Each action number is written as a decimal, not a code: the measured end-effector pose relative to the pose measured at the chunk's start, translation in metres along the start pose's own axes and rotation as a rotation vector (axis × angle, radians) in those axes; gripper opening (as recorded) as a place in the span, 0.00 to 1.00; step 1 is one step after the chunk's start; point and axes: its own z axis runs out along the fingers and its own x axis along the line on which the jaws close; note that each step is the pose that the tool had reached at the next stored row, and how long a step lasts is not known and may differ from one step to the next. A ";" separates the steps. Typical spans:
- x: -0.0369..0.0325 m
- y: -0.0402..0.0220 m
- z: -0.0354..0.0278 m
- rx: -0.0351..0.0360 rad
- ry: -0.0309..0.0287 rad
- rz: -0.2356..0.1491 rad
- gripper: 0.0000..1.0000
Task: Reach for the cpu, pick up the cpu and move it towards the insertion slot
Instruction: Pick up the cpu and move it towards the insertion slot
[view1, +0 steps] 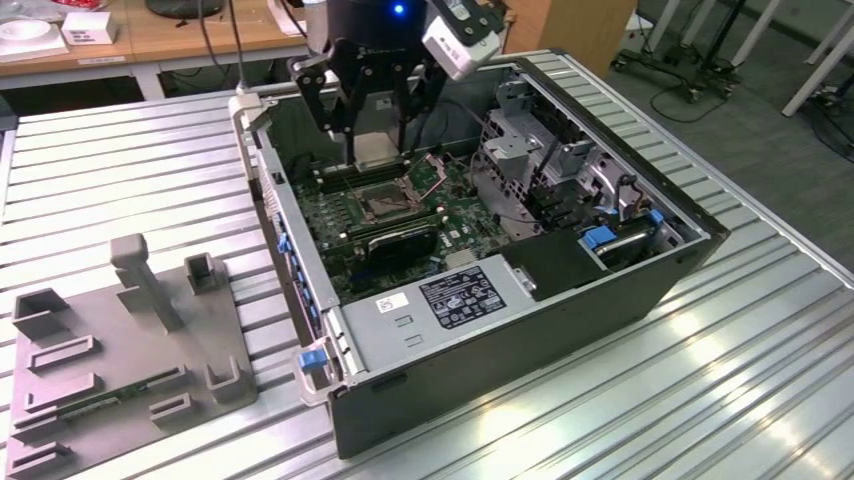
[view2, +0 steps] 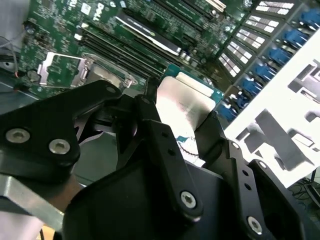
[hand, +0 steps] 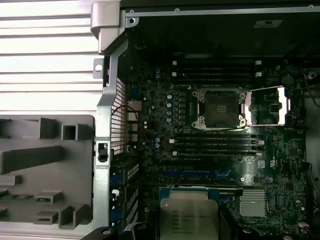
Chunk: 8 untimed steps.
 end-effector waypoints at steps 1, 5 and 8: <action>-0.0023 0.0000 0.0001 -0.0001 0.0000 0.000 0.55; -0.0122 0.0001 0.0004 -0.0001 0.0000 0.000 0.55; -0.0192 0.0002 0.0005 0.0000 0.0000 0.000 0.55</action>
